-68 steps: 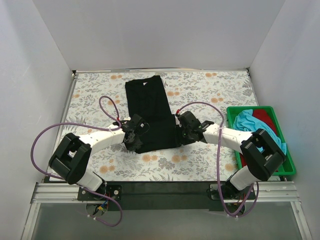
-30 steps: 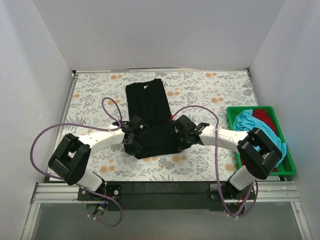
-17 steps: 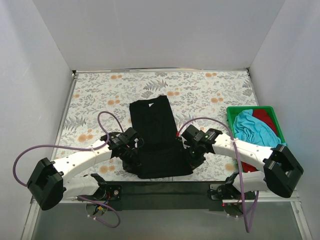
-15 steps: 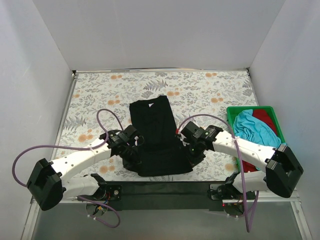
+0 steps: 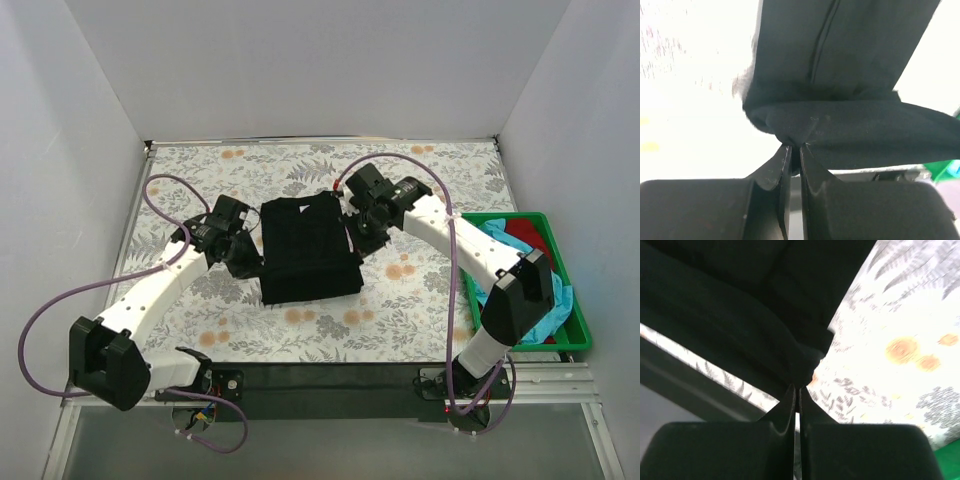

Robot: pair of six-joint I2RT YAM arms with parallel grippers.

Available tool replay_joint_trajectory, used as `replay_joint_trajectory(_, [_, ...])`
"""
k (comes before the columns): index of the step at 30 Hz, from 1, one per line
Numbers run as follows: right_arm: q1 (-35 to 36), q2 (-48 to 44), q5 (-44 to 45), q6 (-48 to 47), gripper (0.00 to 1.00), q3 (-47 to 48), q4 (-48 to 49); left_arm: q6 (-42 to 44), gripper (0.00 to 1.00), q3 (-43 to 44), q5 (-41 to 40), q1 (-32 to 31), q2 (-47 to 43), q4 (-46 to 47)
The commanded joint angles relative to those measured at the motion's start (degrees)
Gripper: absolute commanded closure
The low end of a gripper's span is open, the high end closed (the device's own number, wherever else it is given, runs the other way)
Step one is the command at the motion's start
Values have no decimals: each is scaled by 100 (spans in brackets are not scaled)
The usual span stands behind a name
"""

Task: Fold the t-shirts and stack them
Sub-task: Fold the tshirt

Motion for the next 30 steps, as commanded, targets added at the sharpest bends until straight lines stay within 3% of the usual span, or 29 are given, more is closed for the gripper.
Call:
replay_joint_trajectory(1, [-293, 389, 236, -369, 99, 694, -187, 390, 100, 413, -601, 259, 255, 533])
replay_joint_trajectory(11, [-1092, 1453, -142, -589, 99, 2145, -117, 865, 100, 1608, -893, 805, 1679, 1290])
replay_joint_trajectory(19, [-1339, 2428, -529, -580, 99, 3094, 50, 1225, 100, 2258, -1007, 1139, 2627, 1773])
replay_joint_trajectory(30, [-1541, 3264, -775, -361, 99, 3403, 437, 1437, 99, 2541, -1059, 1254, 3613, 2309])
